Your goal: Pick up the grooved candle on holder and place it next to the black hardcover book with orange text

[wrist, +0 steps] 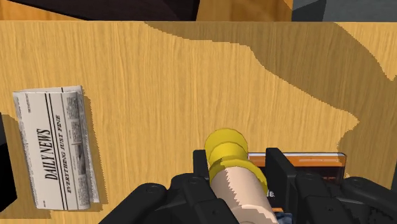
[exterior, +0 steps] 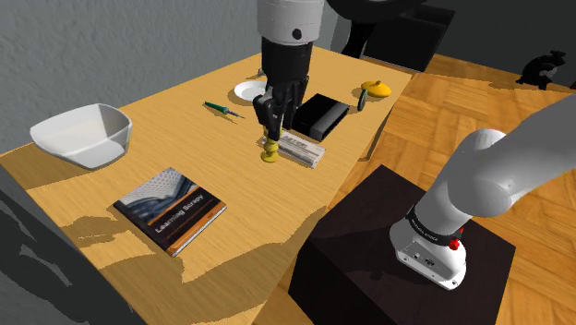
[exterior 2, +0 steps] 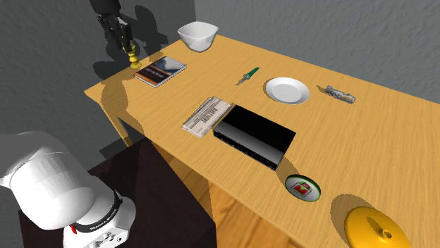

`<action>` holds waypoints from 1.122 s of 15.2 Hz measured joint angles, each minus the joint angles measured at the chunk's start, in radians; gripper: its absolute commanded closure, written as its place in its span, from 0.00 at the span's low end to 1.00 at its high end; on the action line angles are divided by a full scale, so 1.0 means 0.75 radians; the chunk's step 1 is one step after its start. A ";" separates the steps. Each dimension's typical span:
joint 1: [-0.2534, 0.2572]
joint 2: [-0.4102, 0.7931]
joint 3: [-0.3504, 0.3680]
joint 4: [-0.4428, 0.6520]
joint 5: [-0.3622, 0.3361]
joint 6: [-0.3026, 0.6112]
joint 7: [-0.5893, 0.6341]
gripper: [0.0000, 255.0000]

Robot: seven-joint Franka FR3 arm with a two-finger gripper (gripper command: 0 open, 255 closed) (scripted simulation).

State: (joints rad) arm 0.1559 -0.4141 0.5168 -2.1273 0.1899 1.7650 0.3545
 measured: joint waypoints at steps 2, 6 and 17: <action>0.009 0.051 0.060 0.041 -0.005 0.014 0.074 1.00; 0.019 0.180 0.181 0.180 -0.046 0.005 0.231 1.00; 0.098 0.610 0.430 0.491 -0.317 0.030 0.641 1.00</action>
State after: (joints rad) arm 0.2297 0.0435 0.8394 -1.7591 -0.0478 1.7873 0.8353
